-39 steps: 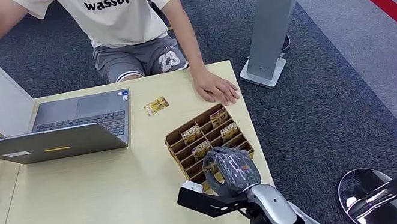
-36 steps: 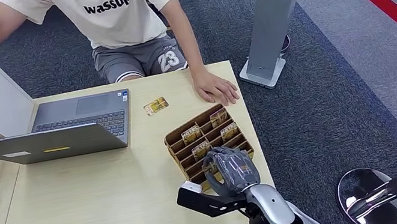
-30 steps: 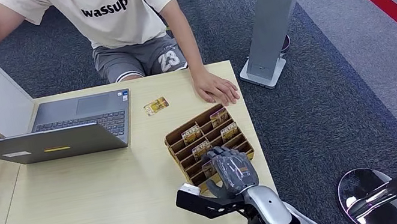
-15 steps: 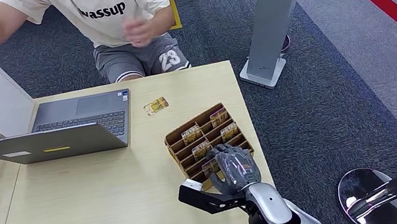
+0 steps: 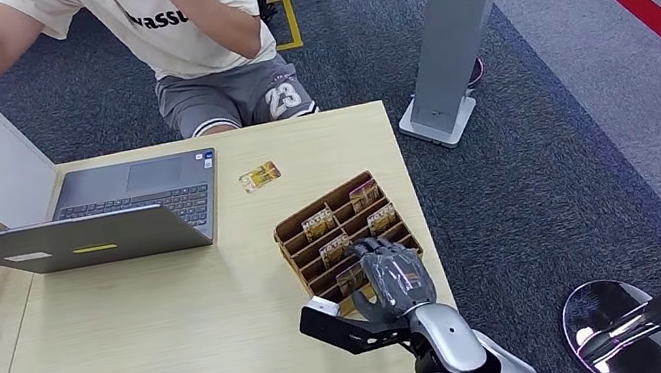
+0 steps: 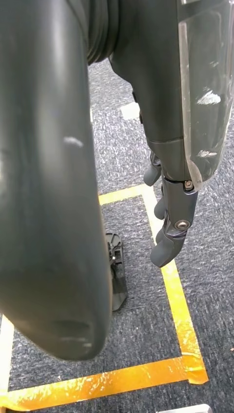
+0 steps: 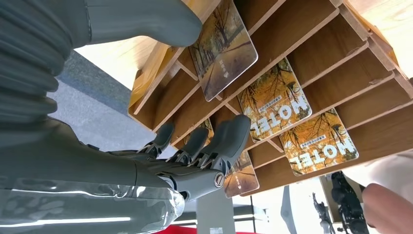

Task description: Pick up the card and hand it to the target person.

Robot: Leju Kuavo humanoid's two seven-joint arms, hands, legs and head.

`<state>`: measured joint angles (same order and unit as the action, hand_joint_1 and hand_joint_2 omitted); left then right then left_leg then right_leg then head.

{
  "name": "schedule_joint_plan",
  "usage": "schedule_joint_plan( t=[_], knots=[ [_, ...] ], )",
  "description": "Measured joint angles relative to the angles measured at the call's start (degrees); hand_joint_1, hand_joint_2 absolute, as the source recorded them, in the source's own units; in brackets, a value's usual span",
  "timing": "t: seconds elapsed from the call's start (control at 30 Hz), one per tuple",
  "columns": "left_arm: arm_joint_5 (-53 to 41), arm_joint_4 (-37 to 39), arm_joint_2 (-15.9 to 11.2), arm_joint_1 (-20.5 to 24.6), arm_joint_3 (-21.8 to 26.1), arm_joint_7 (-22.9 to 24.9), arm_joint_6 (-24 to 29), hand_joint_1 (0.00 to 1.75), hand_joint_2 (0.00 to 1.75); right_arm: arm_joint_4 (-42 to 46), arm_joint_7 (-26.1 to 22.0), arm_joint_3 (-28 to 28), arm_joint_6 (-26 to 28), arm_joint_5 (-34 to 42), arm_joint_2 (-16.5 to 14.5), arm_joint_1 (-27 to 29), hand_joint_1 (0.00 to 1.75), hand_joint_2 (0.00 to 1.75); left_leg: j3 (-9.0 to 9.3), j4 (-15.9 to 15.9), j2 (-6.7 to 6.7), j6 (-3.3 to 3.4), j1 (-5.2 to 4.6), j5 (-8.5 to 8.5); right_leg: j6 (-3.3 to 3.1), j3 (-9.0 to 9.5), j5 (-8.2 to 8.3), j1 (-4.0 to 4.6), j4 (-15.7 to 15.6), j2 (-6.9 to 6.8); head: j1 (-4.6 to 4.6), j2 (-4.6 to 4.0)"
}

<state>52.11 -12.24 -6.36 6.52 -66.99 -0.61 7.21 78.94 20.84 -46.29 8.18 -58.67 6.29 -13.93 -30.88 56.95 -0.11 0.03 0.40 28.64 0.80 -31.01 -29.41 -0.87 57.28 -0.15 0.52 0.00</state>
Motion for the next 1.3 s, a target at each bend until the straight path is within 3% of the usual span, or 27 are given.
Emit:
schedule_joint_plan(
  t=[0.23,0.43,0.57,0.7,0.9,1.1,1.23,1.3],
  knots=[
    [0.0,0.0,0.0,0.0,0.0,0.0,-0.1,0.0,0.0,-1.5,-0.6,0.0,0.4,1.0,-0.1,-0.2,0.82,1.75,0.0,0.0,0.0,0.0,0.0,0.0,0.0,0.0,0.0,0.0,0.0,0.0,0.0,0.0],
    [0.2,0.0,0.0,0.0,0.0,0.0,-0.1,0.0,0.0,-2.8,-1.2,0.0,1.2,1.5,-0.2,-0.8,1.1,1.75,0.0,0.0,0.0,0.0,0.0,0.0,0.0,0.0,0.0,0.0,0.0,0.0,0.0,0.0],
    [0.5,0.0,0.0,0.0,0.0,0.0,0.1,0.0,0.0,-3.8,-1.7,0.0,2.0,1.7,-0.5,-1.2,1.13,1.75,0.0,0.0,0.0,0.0,0.0,0.0,0.0,0.0,0.0,0.0,0.0,0.0,-0.01,0.0],
    [0.5,0.0,0.0,-0.1,0.0,0.0,0.1,0.0,0.0,-4.7,-1.8,0.0,2.1,1.7,-0.5,-1.3,1.4,1.75,0.0,0.0,0.0,0.0,0.0,0.0,0.0,0.0,0.0,0.0,0.0,0.0,0.0,0.0],
    [0.5,0.0,0.0,-0.1,0.0,0.0,0.1,0.0,0.0,-5.2,-1.8,0.0,2.3,1.8,-0.6,-1.6,1.37,1.75,0.02,0.0,0.0,0.0,0.0,0.0,0.0,0.01,0.0,0.0,0.0,0.0,0.01,0.0],
    [0.5,0.0,0.0,-0.1,0.0,0.0,0.2,0.0,0.0,-5.4,-1.7,0.0,2.4,2.3,-0.6,-1.7,1.48,1.75,0.03,0.0,0.0,0.0,0.0,0.0,0.0,0.02,0.0,0.0,0.0,0.0,0.0,0.0],
    [0.5,0.0,0.0,-0.1,0.0,-0.2,-0.3,0.0,1.75,-5.5,-1.8,0.0,2.6,2.7,-0.7,-1.8,1.49,1.75,0.03,0.0,0.0,0.0,0.0,0.0,0.0,0.02,0.0,0.0,0.0,0.0,0.01,0.0],
    [0.4,0.0,0.0,-0.2,0.0,-0.6,-0.9,0.0,1.75,-5.6,-1.8,0.0,2.6,2.8,-0.7,-1.8,1.48,1.75,0.03,0.0,0.0,0.0,0.0,0.0,0.0,0.02,0.0,0.0,0.0,0.0,0.0,0.0]
  ],
)
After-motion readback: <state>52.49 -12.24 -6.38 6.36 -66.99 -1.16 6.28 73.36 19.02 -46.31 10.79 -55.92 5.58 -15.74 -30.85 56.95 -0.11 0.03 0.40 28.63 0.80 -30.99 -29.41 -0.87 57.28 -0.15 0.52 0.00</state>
